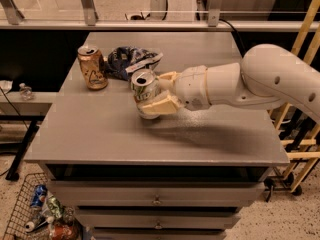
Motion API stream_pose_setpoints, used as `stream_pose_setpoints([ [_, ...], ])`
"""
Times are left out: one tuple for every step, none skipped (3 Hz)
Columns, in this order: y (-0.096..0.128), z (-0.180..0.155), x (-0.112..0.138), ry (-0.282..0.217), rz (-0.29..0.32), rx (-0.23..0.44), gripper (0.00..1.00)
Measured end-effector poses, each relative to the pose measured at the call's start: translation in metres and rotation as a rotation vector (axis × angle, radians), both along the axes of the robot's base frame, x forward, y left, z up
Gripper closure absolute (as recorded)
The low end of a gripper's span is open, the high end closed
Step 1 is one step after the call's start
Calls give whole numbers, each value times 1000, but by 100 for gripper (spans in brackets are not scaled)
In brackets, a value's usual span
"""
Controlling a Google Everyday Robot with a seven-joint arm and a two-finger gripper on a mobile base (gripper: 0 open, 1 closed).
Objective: Knock 7up can over
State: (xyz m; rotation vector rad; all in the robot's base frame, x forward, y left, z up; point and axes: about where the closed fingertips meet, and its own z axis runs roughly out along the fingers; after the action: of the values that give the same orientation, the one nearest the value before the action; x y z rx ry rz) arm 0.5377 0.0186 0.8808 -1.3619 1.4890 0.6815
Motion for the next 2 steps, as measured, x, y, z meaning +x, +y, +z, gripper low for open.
stream_pose_setpoints([
  [-2,22,-2,-56,47,-142,100],
  [0,23,-15,-78,144,-381,100],
])
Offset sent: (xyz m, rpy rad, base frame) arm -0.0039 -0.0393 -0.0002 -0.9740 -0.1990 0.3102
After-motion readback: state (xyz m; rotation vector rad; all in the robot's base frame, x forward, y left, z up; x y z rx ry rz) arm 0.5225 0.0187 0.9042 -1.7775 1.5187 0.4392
